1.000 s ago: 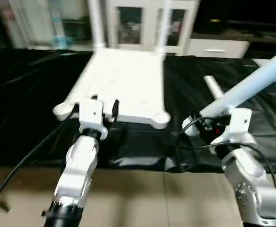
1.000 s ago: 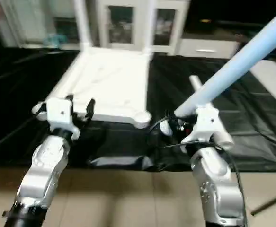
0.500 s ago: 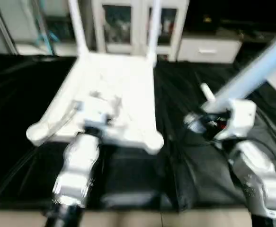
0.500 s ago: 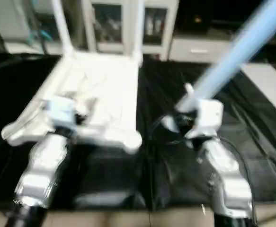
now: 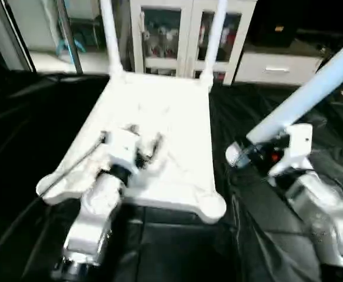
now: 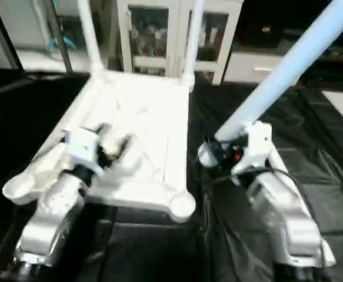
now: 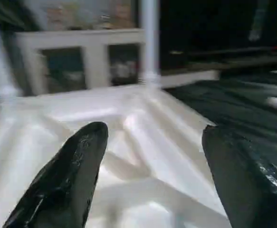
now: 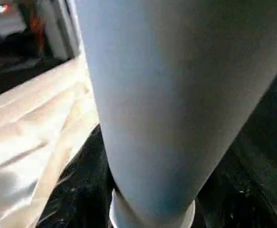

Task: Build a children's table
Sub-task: Pick table leg

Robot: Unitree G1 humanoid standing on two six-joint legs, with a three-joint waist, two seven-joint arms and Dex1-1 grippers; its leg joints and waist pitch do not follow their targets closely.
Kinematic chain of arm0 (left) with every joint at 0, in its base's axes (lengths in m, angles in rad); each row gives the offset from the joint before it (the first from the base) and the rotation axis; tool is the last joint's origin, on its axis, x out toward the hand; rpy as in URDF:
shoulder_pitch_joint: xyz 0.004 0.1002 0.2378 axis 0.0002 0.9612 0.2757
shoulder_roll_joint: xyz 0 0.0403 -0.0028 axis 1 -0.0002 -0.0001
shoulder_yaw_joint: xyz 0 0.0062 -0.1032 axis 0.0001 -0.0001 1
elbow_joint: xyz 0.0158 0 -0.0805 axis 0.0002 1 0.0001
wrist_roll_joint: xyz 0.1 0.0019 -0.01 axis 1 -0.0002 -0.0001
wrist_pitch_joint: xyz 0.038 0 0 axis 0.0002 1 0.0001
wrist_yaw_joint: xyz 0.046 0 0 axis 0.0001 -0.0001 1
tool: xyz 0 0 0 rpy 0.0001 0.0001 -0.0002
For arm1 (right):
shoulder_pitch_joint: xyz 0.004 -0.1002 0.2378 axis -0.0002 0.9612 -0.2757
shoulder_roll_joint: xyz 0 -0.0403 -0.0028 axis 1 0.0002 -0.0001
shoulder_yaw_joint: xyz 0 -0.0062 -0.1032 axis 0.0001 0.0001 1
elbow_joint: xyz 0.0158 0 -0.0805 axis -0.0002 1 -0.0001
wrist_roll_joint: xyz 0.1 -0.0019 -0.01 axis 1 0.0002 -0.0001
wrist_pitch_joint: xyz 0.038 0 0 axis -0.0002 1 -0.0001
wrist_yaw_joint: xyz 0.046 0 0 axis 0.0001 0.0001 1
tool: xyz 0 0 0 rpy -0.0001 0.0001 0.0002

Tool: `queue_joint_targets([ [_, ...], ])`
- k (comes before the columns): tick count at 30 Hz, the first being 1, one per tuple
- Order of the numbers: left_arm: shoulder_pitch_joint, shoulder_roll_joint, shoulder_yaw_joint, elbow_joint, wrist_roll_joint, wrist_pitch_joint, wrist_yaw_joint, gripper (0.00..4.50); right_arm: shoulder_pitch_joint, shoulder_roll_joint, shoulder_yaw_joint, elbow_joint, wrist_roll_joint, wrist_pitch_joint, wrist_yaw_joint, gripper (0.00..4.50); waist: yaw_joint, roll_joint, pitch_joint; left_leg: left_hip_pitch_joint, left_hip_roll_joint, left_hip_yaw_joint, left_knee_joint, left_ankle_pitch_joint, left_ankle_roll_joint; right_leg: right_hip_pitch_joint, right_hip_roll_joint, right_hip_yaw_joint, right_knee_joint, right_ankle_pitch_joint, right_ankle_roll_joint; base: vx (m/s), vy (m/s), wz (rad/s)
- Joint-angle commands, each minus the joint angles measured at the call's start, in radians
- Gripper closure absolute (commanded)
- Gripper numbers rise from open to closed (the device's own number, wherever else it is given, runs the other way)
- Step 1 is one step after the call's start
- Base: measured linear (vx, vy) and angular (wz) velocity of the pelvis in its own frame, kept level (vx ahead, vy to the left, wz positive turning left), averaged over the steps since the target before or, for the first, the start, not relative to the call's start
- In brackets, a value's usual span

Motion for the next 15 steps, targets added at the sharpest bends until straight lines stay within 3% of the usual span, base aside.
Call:
queue_joint_targets([
  [1,-0.008,0.015,0.036,0.003,-0.042,0.008,-0.035,0.91,-0.01,-0.015,0.004,-0.024,0.024,0.006,0.044,2.62,0.008,0.01,-0.058,0.014,0.112,-0.031,-0.078,0.071,0.06,0.076,-0.08,0.027,-0.055,0.348,-0.214,0.0,0.0,0.0],
  [2,-0.016,0.008,0.053,0.017,-0.049,0.001,-0.03,0.91,-0.009,-0.022,0.005,-0.016,0.015,-0.004,0.045,2.62,0.003,0.003,-0.054,0.021,0.119,-0.03,-0.084,0.027,0.057,0.071,-0.075,0.022,-0.063,0.266,-0.245,0.0,0.0,0.0],
  [3,-0.027,0.004,0.065,0.03,-0.029,-0.011,0.001,0.91,-0.013,-0.021,-0.001,-0.007,-0.002,-0.011,0.023,2.62,-0.003,0.002,-0.046,0.026,0.127,-0.026,-0.094,-0.04,0.055,0.069,-0.075,0.022,-0.072,0.147,-0.289,0.0,0.0,0.0],
  [5,-0.042,-0.001,0.088,0.018,-0.006,0.013,0.056,0.91,-0.037,0.029,-0.036,-0.005,0.018,0.009,-0.057,2.62,-0.005,0.011,-0.034,0.037,0.136,-0.009,-0.103,-0.166,0.041,0.06,-0.081,0.025,-0.09,-0.026,-0.307,-0.056,-0.011,0.12],
  [6,-0.044,-0.009,0.101,0.016,-0.008,0.031,0.081,0.91,-0.041,0.046,-0.035,-0.01,0.028,0.014,-0.07,2.62,-0.005,0.018,-0.029,0.051,0.145,-0.002,-0.11,-0.271,-0.006,0.052,-0.077,0.02,-0.101,-0.159,-0.29,-0.062,-0.013,0.15],
  [7,-0.043,-0.01,0.099,0.017,-0.001,0.032,0.09,0.91,-0.037,0.047,-0.026,-0.011,0.021,0.012,-0.071,2.62,-0.015,0.019,-0.027,0.051,0.154,-0.009,-0.121,-0.345,-0.066,0.051,-0.064,0.012,-0.1,-0.219,-0.248,-0.064,-0.005,0.11],
  [8,-0.042,-0.012,0.098,0.018,0.004,0.034,0.097,0.91,-0.034,0.047,-0.019,-0.013,0.016,0.011,-0.072,2.62,-0.02,0.02,-0.027,0.056,0.167,-0.019,-0.13,-0.387,-0.098,0.049,-0.049,0.003,-0.099,-0.226,-0.224,-0.06,-0.008,0.08],
  [9,-0.041,-0.018,0.092,0.017,0.009,0.04,0.108,0.91,-0.025,0.049,0.0,-0.019,0.006,0.013,-0.071,2.62,-0.027,0.029,-0.021,0.075,0.196,-0.039,-0.15,-0.487,-0.137,0.038,-0.028,-0.011,-0.099,-0.239,-0.178,-0.06,-0.008,0.08],
  [10,-0.04,-0.02,0.091,0.017,0.009,0.042,0.11,0.91,-0.024,0.05,0.002,-0.021,0.006,0.014,-0.07,2.62,-0.03,0.036,-0.018,0.082,0.22,-0.055,-0.167,-0.537,-0.149,0.035,-0.021,-0.022,-0.091,-0.239,-0.16,-0.058,-0.035,0.17],
  [11,-0.04,-0.027,0.088,0.012,0.011,0.046,0.12,0.91,-0.019,0.055,0.007,-0.028,0.008,0.018,-0.069,2.62,-0.036,0.049,-0.025,0.083,0.271,-0.079,-0.203,-0.568,-0.146,0.041,-0.02,-0.035,-0.045,-0.172,-0.129,-0.051,-0.072,0.18],
  [12,-0.042,-0.033,0.088,0.01,0.011,0.047,0.125,0.91,-0.017,0.058,0.009,-0.032,0.012,0.022,-0.064,2.62,-0.037,0.052,-0.027,0.076,0.304,-0.085,-0.237,-0.547,-0.119,0.034,-0.017,-0.047,0.003,-0.103,-0.12,-0.051,-0.072,0.18],
  [13,-0.046,-0.039,0.087,0.009,0.016,0.055,0.131,0.91,-0.016,0.058,0.017,-0.031,0.008,0.021,-0.059,2.62,-0.037,0.041,-0.028,0.073,0.314,-0.075,-0.248,-0.515,-0.062,0.024,-0.017,-0.048,0.031,-0.083,-0.112,-0.037,-0.126,0.14],
  [14,-0.051,-0.039,0.085,0.009,0.027,0.053,0.136,0.91,-0.016,0.056,0.023,-0.028,0.002,0.022,-0.057,2.62,-0.034,0.042,-0.028,0.071,0.308,-0.069,-0.247,-0.502,-0.034,0.022,-0.021,-0.044,0.034,-0.085,-0.118,-0.025,-0.189,0.11],
  [15,-0.063,-0.046,0.092,0.007,0.014,0.066,0.139,0.91,-0.021,0.052,0.03,-0.021,-0.003,0.023,-0.06,2.62,-0.037,0.022,-0.037,0.078,0.28,-0.057,-0.226,-0.451,0.036,0.025,-0.036,-0.025,0.006,-0.083,-0.165,-0.025,-0.189,0.11],
])
